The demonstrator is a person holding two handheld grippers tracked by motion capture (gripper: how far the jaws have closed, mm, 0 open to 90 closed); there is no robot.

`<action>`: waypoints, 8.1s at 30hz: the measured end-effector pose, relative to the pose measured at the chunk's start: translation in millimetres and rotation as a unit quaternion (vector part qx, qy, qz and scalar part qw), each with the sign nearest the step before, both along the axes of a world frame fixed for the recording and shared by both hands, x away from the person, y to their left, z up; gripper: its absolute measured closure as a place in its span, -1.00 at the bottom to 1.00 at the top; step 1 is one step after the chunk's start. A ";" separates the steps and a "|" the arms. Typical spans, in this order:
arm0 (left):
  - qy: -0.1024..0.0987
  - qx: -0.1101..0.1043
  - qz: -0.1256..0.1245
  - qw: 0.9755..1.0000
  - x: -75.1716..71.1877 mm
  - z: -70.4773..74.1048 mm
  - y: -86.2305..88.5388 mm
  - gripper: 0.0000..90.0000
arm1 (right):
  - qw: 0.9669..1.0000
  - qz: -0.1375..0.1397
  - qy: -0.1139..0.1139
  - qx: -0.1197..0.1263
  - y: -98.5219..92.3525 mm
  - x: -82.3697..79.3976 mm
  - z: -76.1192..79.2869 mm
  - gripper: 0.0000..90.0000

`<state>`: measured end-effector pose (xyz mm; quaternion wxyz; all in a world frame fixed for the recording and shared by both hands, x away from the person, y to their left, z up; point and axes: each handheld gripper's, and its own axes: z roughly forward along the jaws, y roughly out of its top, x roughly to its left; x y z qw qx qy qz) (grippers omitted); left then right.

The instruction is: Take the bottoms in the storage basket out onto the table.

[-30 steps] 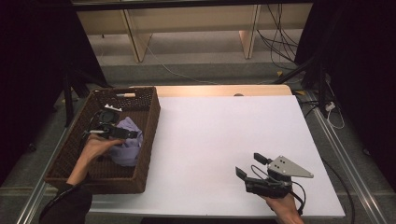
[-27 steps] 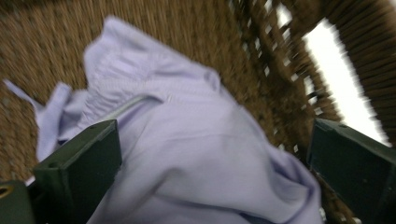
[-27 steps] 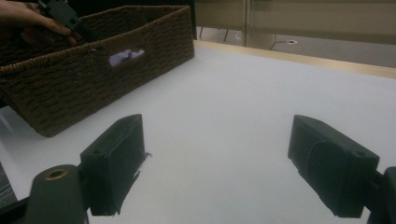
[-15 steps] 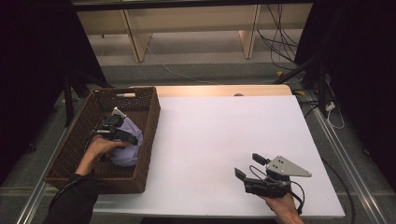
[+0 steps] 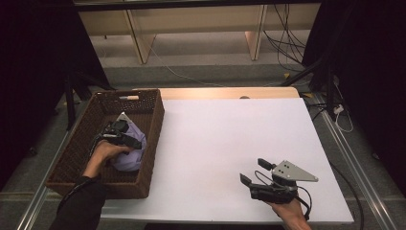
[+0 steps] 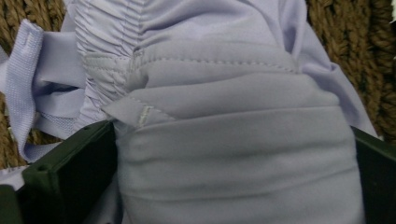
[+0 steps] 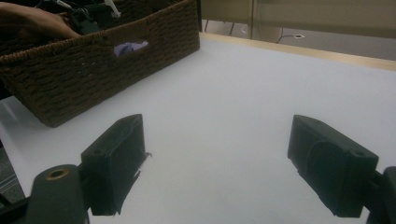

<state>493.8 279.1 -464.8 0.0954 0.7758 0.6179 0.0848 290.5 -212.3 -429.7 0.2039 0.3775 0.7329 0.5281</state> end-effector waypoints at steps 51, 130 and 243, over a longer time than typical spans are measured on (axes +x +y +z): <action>-0.229 -0.195 0.056 0.952 -50.9 70.3 21.4 0.57 | 1.000 0.006 -0.005 0.004 -0.5 -1.7 3.5 -0.51; -0.303 -0.421 -0.050 0.854 -74.4 133.0 -36.1 0.57 | 1.000 0.003 -0.005 0.007 0.0 -2.7 2.7 -0.51; -0.239 -0.392 -0.094 0.883 -42.8 89.6 -146.2 0.56 | 1.000 -0.001 0.001 0.010 -0.8 -0.9 -0.3 -0.51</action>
